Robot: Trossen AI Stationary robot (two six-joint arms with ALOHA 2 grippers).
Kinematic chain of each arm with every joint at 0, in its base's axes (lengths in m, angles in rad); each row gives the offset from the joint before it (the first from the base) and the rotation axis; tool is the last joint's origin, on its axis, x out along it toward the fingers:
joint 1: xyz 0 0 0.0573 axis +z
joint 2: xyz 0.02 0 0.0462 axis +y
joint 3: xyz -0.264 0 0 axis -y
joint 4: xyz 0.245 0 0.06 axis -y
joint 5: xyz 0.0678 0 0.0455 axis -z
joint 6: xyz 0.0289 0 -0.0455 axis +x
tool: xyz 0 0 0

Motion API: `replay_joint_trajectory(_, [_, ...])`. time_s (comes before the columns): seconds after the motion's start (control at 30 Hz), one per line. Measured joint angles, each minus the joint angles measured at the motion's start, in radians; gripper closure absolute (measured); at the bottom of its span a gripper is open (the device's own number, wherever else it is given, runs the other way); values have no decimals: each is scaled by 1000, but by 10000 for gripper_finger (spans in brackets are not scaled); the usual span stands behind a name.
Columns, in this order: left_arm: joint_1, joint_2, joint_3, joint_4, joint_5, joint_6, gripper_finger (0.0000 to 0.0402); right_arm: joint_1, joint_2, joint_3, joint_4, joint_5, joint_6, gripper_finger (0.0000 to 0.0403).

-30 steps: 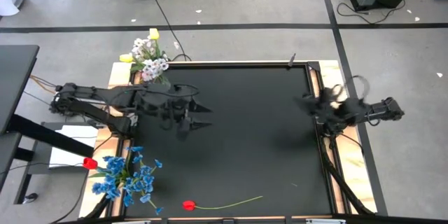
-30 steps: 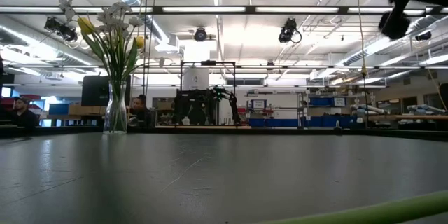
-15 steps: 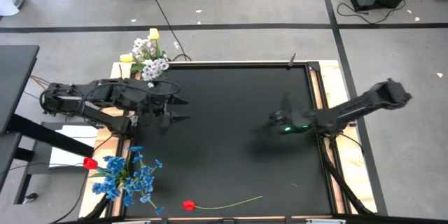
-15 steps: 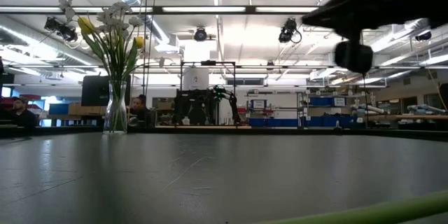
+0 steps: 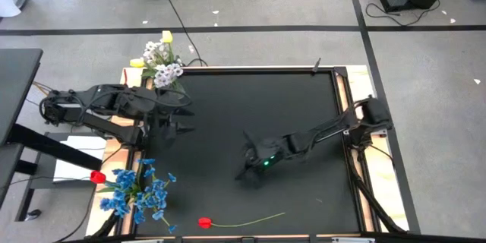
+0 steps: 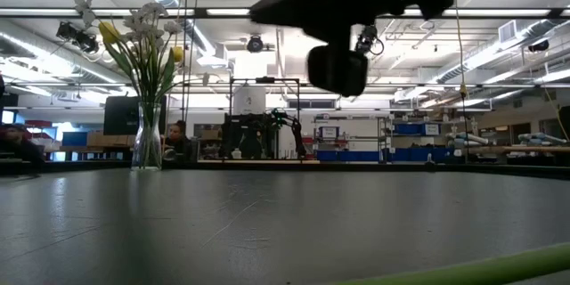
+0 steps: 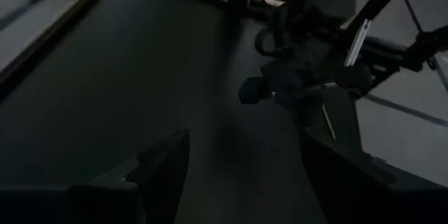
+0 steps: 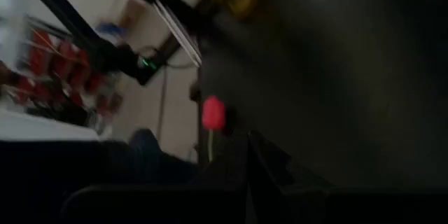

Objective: Sort flowers into vase by color
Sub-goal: Put the red flower into the yellow vase

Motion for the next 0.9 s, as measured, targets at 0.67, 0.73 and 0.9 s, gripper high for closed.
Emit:
replay_joint_trajectory(0.67, [-16, -17, 0, -123, 32, 24, 127, 181, 293, 318, -238, 214, -108, 384])
replay_joint_trajectory(0.73, [-16, -18, 0, -132, 32, 38, 127, 203, 300, 317, -263, 244, -90, 384])
replay_joint_trajectory(0.9, [-13, -17, 0, -133, 24, 107, 127, 253, 338, 317, -224, 247, -149, 383])
